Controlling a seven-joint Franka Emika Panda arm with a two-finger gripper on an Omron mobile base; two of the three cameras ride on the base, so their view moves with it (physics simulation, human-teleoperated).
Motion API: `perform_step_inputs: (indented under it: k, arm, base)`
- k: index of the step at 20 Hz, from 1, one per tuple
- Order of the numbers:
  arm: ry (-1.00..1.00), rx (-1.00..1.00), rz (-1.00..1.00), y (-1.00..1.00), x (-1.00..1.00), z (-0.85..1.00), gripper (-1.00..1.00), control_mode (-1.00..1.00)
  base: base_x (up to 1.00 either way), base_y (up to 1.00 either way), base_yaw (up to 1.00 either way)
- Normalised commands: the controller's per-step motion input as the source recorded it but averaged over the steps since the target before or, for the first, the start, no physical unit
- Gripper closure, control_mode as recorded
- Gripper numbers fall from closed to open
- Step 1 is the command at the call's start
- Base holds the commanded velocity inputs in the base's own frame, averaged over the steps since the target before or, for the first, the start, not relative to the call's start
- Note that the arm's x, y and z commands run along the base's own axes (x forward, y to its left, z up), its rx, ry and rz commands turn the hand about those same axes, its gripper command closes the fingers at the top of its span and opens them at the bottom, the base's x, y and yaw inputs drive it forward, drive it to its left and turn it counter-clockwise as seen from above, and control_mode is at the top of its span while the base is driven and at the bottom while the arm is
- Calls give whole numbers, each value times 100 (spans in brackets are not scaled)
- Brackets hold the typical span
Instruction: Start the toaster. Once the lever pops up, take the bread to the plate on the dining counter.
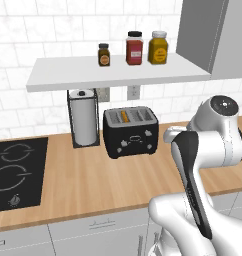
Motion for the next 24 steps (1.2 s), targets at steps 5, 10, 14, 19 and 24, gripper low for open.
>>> perform_step_inputs:
  k: [5,10,14,19,24]
  arm:
    - [0,0,0,0,0,0,-100,-100]
    - [0,0,0,0,0,0,-100,-100]
    - [0,0,0,0,0,0,-100,-100]
    - [0,0,0,0,0,0,-100,-100]
    - [0,0,0,0,0,0,-100,-100]
  base:
    - [0,0,0]
    - [0,0,0]
    - [0,0,0]
    - [0,0,0]
    - [0,0,0]
